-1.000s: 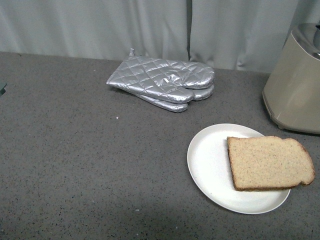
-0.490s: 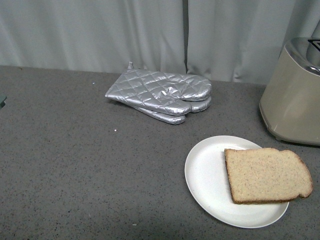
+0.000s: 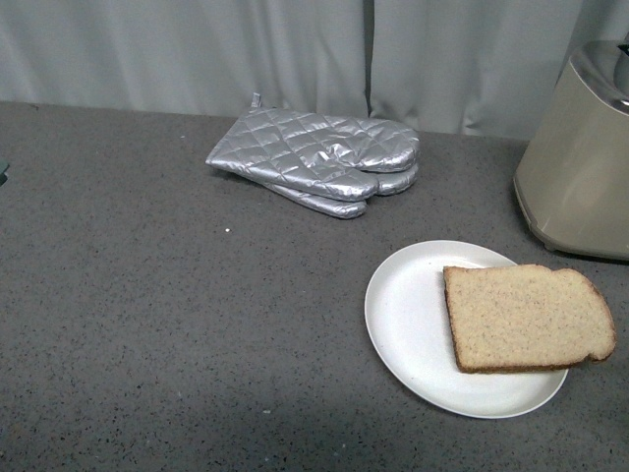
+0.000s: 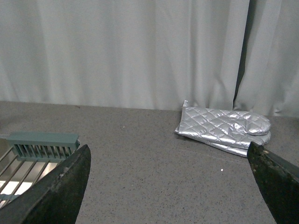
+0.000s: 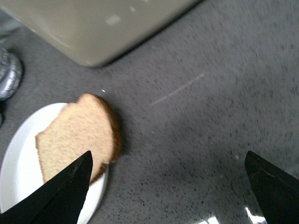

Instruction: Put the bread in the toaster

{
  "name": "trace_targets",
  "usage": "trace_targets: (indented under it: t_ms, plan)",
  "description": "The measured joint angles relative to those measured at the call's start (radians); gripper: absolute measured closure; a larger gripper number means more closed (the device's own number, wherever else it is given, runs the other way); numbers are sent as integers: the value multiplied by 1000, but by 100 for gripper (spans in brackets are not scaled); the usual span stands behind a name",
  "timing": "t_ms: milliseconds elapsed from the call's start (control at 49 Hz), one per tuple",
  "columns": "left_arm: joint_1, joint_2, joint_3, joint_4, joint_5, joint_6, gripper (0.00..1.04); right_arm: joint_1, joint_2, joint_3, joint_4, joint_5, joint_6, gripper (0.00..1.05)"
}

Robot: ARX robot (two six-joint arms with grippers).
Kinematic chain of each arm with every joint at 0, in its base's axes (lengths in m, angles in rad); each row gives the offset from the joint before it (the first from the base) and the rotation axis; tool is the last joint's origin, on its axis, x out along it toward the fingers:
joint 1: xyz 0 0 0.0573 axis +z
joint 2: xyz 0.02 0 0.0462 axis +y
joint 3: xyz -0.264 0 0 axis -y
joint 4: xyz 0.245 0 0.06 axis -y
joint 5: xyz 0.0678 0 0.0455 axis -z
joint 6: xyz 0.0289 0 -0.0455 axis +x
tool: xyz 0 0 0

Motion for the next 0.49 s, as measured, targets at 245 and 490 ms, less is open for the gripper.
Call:
trace_targets:
  t_ms: [245, 490]
  plan:
    - [0, 0, 0, 0, 0, 0, 7, 40, 294, -23, 224, 36, 149, 9]
    - [0, 0, 0, 0, 0, 0, 7, 121, 496, -6, 441, 62, 211, 9]
